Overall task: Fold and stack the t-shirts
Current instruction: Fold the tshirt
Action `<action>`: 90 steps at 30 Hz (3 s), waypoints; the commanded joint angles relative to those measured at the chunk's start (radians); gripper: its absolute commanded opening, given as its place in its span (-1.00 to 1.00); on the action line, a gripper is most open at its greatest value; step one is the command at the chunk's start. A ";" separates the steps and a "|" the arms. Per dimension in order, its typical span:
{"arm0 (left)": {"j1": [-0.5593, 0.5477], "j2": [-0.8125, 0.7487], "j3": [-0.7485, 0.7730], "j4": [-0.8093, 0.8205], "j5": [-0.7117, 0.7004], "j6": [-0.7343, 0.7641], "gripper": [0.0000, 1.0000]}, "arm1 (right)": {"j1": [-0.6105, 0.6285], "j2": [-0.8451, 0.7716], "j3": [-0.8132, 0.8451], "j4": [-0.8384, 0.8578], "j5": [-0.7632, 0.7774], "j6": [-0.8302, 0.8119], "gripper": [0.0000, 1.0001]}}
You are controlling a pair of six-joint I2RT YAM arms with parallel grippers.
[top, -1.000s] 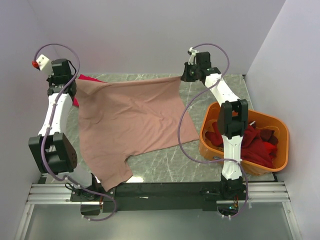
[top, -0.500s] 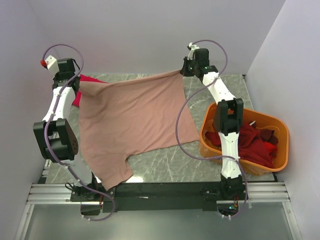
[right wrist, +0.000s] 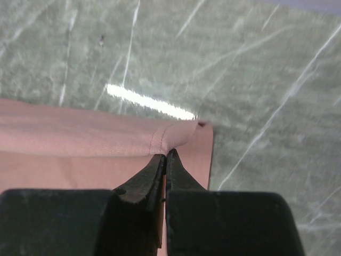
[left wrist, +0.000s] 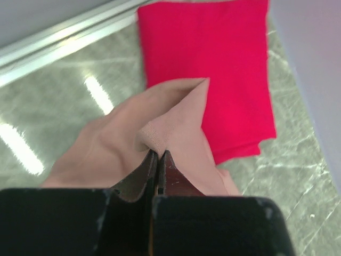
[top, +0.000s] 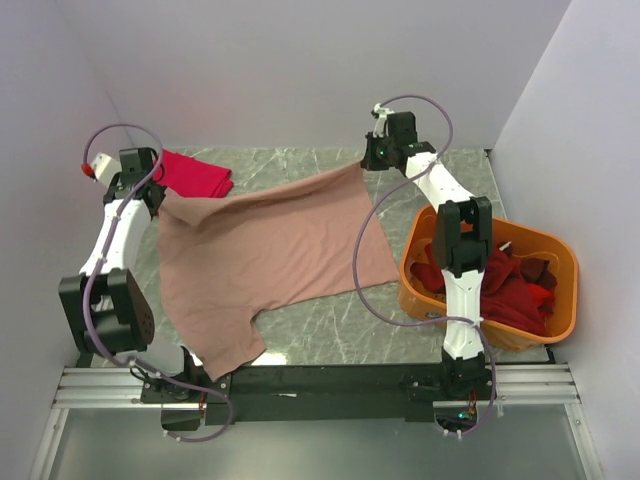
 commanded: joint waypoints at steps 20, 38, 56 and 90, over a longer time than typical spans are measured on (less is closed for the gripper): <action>-0.056 -0.381 -0.402 -0.187 0.054 -0.316 -0.99 | 0.007 -0.110 -0.037 -0.067 0.042 -0.053 -1.00; -0.119 -0.585 -0.612 -0.316 0.145 -0.284 -0.02 | 0.007 -0.197 -0.242 -0.095 0.094 -0.101 0.10; -0.121 -0.334 -0.407 0.045 0.226 -0.128 0.99 | 0.124 0.007 0.021 -0.142 0.109 0.032 0.48; -0.138 0.433 0.044 0.238 0.243 0.055 0.99 | 0.013 0.137 -0.060 -0.190 0.152 0.253 0.48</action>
